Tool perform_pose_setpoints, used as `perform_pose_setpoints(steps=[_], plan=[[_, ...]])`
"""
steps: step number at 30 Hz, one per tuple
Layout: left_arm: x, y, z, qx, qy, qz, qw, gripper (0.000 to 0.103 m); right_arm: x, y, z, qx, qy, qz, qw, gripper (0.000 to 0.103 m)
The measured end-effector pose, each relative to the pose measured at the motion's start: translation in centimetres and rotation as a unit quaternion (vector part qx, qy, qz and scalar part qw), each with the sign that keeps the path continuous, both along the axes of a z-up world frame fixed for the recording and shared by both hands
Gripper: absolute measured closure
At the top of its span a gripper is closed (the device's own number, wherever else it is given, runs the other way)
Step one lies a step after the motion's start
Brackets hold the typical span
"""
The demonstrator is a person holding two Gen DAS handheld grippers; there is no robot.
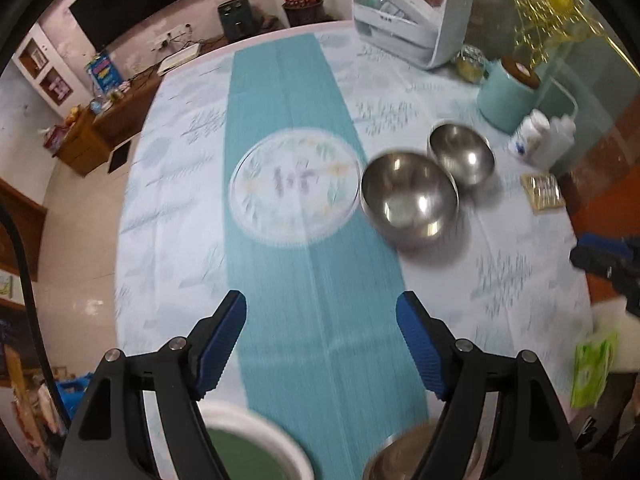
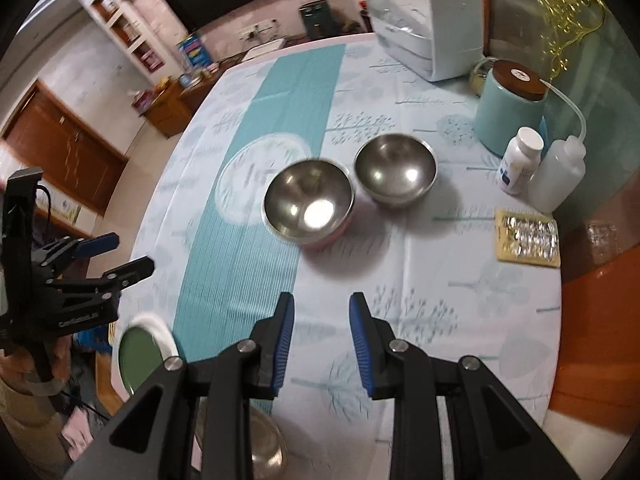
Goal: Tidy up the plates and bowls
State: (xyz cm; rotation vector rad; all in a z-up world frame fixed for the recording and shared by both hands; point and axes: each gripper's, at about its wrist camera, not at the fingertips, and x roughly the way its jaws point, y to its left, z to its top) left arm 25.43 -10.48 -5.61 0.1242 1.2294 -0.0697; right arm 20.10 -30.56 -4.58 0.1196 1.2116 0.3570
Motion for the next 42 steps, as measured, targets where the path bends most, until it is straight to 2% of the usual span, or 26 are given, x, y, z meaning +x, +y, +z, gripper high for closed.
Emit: perform_pose_setpoints(steps=[4, 6, 10, 13, 18, 21, 23, 24, 25, 27, 28, 29, 36, 42], plan=[[5.0, -0.5, -2.6, -0.04, 0.013, 0.005, 0.9991, 0.027, 3.3, 0.1, -1.4, -0.001, 0.012, -0.022, 1.0, 0.074], [7.2, -0.8, -4.5, -0.06, 0.023, 0.007, 0.9979, 0.027, 5.3, 0.1, -3.1, 0.011, 0.029, -0.036, 0.999, 0.074], [9.5, -1.5, -8.2, -0.079, 0.036, 0.007, 0.9962, 0.027, 7.8, 0.5, -6.2, 0.03, 0.055, -0.052, 0.997, 0.074], [11.0, -1.9, -11.1, -0.095, 0.064, 0.015, 0.9934, 0.03, 9.3, 0.8, -8.7, 0.041, 0.079, -0.067, 0.994, 0.074], [12.4, -1.9, -14.1, -0.111, 0.086, 0.026, 0.9898, 0.031, 11.1, 1.4, -11.6, 0.042, 0.102, -0.083, 0.99, 0.074], [12.9, -2.0, -15.3, -0.124, 0.096, 0.029, 0.9873, 0.039, 11.9, 1.6, -12.8, 0.044, 0.114, -0.088, 0.989, 0.074], [13.3, -2.1, -16.1, -0.134, 0.108, 0.031, 0.9846, 0.053, 12.2, 1.8, -13.5, 0.044, 0.121, -0.087, 0.988, 0.074], [13.4, -2.1, -16.4, -0.14, 0.112, 0.033, 0.9833, 0.055, 12.4, 2.0, -13.8, 0.04, 0.122, -0.086, 0.988, 0.074], [13.6, -2.1, -16.8, -0.145, 0.117, 0.035, 0.9818, 0.062, 12.4, 2.1, -14.0, 0.039, 0.123, -0.084, 0.988, 0.074], [13.6, -2.3, -17.4, -0.151, 0.124, 0.031, 0.9802, 0.076, 12.5, 2.3, -14.4, 0.039, 0.127, -0.081, 0.988, 0.077], [13.6, -2.3, -17.6, -0.154, 0.127, 0.027, 0.9795, 0.087, 12.5, 2.3, -14.4, 0.038, 0.126, -0.081, 0.988, 0.086], [13.5, -2.4, -17.6, -0.159, 0.128, 0.024, 0.9786, 0.092, 12.5, 2.4, -14.5, 0.039, 0.128, -0.077, 0.988, 0.09], [12.5, -2.9, -16.8, -0.15, 0.126, 0.013, 0.9805, 0.093, 11.8, 2.5, -14.5, 0.032, 0.131, -0.069, 0.988, 0.091], [10.5, -2.7, -14.5, -0.153, 0.133, 0.006, 0.9792, 0.093, 10.4, 2.0, -13.1, 0.051, 0.133, -0.065, 0.988, 0.091]])
